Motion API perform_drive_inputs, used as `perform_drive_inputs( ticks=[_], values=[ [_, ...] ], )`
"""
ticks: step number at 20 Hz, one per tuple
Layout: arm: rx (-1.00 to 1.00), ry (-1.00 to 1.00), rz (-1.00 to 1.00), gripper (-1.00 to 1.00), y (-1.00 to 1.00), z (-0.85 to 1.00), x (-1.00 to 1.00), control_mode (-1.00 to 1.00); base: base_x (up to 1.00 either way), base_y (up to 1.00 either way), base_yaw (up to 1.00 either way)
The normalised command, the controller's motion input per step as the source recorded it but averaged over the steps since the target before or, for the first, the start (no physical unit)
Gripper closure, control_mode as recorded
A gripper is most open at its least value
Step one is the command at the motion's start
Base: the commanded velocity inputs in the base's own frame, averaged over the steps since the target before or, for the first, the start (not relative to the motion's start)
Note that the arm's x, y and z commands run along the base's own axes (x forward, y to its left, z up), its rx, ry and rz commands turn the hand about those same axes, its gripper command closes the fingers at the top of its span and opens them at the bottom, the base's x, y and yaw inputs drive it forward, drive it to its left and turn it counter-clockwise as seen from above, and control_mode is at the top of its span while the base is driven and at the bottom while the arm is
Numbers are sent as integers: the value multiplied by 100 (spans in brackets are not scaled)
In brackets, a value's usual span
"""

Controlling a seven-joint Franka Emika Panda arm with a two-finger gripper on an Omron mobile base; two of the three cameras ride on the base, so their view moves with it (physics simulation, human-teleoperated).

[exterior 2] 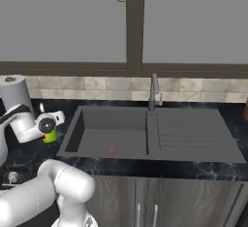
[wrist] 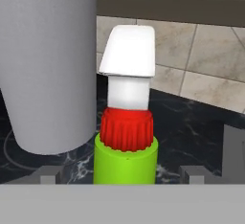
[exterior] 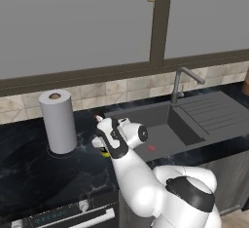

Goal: Open the cabinet. Pick the spray and place it next to the sink. Then close the cabinet.

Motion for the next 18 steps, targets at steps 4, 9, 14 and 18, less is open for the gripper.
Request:
perform_drive_inputs(
  ticks=[4,9,14,18],
  values=[
    [0,0,0,-100,-3,-1,0,-100,0,0,0],
    [0,0,0,-100,-6,4,-15,-100,0,0,0],
    [0,-1,0,-100,-6,23,-31,-100,0,0,0],
    [0,1,0,-100,-13,16,-7,-100,0,0,0]
  ],
)
